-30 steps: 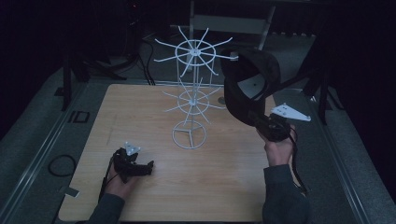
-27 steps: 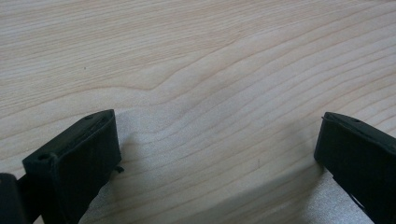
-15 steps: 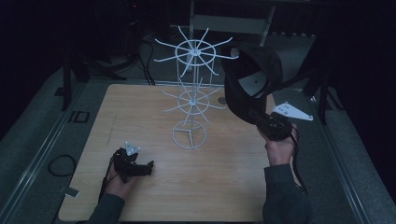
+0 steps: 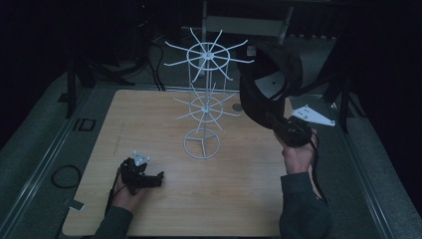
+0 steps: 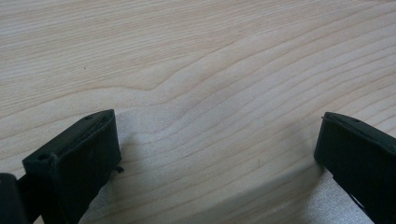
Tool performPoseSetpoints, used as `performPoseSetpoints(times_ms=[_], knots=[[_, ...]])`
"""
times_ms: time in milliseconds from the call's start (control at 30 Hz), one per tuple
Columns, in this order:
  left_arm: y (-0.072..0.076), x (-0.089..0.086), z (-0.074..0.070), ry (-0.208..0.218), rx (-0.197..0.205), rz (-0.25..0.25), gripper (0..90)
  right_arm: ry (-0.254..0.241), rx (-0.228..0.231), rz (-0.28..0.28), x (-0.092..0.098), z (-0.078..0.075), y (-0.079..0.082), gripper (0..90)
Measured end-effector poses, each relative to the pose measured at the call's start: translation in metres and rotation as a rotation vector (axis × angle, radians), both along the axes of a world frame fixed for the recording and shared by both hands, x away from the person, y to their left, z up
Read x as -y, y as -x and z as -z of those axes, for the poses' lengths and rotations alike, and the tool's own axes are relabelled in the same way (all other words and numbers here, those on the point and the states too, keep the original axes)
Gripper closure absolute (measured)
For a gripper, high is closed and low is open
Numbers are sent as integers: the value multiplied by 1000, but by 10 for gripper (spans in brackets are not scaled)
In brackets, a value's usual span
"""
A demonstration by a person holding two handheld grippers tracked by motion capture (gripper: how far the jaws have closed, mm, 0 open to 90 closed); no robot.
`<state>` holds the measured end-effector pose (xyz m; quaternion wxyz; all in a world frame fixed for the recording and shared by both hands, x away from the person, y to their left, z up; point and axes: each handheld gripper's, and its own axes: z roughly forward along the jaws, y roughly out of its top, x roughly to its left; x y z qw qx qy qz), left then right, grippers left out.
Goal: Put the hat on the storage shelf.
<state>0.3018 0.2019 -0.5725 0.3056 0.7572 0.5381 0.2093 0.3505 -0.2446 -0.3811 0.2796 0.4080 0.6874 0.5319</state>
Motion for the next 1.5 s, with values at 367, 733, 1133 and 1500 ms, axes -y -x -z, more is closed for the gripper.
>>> performPoseSetpoints(times_ms=[367,733,1133,1500], knots=[[0,0,0,0,0,0,1,0,14,0,-2,-4,1,867],[0,0,0,0,0,0,2,4,24,4,-3,-6,2,866],[0,0,0,0,0,0,2,-3,31,6,-6,-7,2,866],[0,0,0,0,0,0,2,13,52,10,-7,-10,5,866]])
